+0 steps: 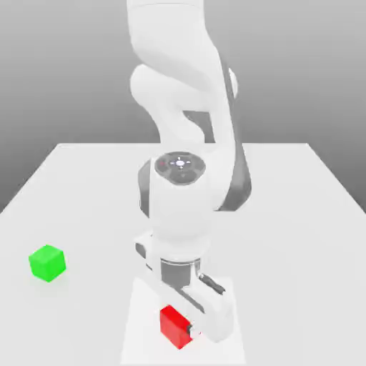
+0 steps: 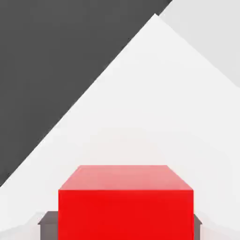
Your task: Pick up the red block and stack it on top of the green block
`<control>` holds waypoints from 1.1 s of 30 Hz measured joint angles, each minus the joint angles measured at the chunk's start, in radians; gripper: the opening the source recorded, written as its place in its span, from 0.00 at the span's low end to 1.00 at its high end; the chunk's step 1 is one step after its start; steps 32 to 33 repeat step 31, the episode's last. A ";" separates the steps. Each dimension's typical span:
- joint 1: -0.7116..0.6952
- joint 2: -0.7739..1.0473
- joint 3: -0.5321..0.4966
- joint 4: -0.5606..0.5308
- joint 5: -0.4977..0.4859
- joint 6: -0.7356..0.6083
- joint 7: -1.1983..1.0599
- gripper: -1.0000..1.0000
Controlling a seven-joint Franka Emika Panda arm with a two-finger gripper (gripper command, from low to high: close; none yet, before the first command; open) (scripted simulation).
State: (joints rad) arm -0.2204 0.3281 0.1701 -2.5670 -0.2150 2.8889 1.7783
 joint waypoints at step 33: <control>-0.552 -0.211 -0.219 -0.173 0.234 -0.031 0.154 1.00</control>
